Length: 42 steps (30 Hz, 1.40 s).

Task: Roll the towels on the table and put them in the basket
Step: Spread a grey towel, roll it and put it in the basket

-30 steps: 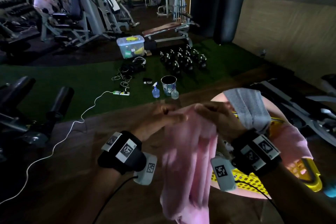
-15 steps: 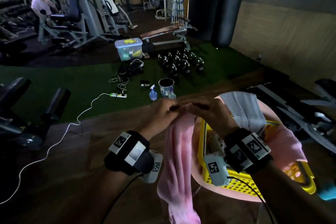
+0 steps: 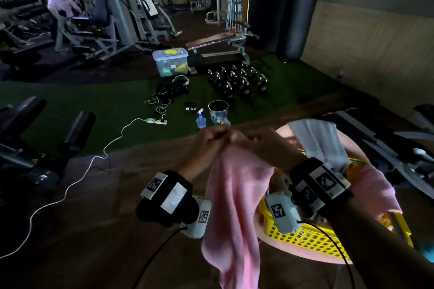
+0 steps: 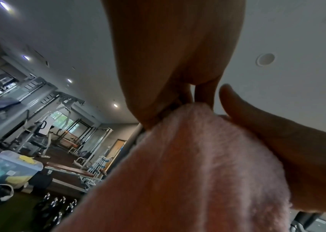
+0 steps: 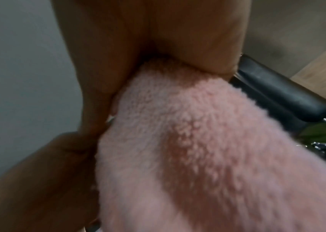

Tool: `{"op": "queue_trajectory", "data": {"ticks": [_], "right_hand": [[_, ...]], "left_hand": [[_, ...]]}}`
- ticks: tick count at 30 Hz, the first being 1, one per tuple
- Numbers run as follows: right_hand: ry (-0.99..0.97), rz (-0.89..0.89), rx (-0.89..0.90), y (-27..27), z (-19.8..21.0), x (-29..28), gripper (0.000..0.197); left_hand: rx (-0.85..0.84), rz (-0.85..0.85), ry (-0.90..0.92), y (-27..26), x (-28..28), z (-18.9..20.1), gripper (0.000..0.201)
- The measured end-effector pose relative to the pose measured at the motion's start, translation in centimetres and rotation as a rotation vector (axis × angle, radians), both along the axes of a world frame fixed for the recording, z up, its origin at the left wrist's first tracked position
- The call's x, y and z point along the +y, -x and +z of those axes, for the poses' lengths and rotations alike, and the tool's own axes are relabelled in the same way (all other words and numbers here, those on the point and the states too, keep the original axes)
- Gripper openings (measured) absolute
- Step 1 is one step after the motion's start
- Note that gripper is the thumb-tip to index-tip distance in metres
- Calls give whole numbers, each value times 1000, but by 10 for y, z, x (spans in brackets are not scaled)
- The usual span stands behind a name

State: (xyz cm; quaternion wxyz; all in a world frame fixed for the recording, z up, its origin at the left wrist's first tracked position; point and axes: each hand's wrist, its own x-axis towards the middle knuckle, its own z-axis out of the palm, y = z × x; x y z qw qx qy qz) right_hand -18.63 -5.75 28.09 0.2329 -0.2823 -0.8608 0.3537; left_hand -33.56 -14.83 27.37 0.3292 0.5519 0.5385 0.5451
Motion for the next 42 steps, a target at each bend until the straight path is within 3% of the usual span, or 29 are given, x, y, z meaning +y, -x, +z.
{"op": "queue_trajectory", "data": {"ticks": [1, 3, 5, 7, 8, 10, 12, 13, 16, 18, 21, 23, 25, 26, 28, 29, 31, 32, 33, 35, 37, 39, 42], "right_hand": [[-9, 92, -52, -1, 0, -3, 62], [128, 198, 64, -11, 7, -2, 44], [316, 95, 312, -20, 15, 2, 28], [386, -97, 479, -21, 18, 5, 31], [364, -136, 474, -19, 18, 3, 33], [238, -116, 289, -13, 12, 2, 42], [108, -21, 54, -10, 3, -6, 57], [59, 48, -1, -10, -3, -10, 55], [108, 114, 128, -13, -4, -19, 33], [203, 105, 291, -18, -2, -21, 26], [183, 31, 368, -22, -1, -15, 45], [193, -10, 369, -19, -2, -15, 31], [202, 54, 255, -15, 0, -21, 9], [195, 116, 159, -12, 0, -26, 15], [226, 184, 108, -10, -10, -25, 27], [294, 163, 166, -12, -10, -23, 28], [420, 77, 342, -17, -10, -15, 48], [460, 42, 396, -20, -9, -12, 50], [466, 7, 424, -21, -7, -11, 40], [449, -1, 392, -20, -7, -8, 17], [458, 71, 280, -17, -10, -8, 28], [448, 73, 113, -14, -14, -10, 39], [497, -12, 139, -25, -14, -1, 38]], "left_hand": [[-4, -25, 13, -1, -1, 2, 16], [-11, -60, 42, 0, -2, -2, 18], [-41, -64, 88, 0, -5, -9, 37], [-133, -47, 108, 0, -8, -14, 42], [-166, -31, 101, 1, -9, -14, 37], [-164, -11, 89, 4, -7, -11, 30], [-86, -11, 77, 3, -5, -7, 33], [-60, -12, 74, 1, -4, -6, 31], [-81, -35, 46, -5, -5, -7, 22], [-149, -15, 52, -6, -6, -13, 30], [-269, -39, 98, -5, -13, -22, 51], [-340, -69, 91, -3, -18, -25, 65], [-289, -67, 85, 0, -19, -23, 73], [-260, -59, 94, 0, -20, -20, 73], [-263, -66, 118, -1, -18, -18, 65], [-291, -76, 125, -2, -18, -20, 57], [-334, -53, 137, -1, -21, -29, 46], [-361, -25, 150, 0, -24, -34, 44], [-410, -5, 160, 2, -24, -41, 42], [-483, 33, 172, 6, -21, -51, 47], [-389, 70, 173, 5, -10, -52, 46], [-283, 117, 176, -2, 3, -49, 15], [-198, 44, 149, -16, 21, -41, 27]]}}
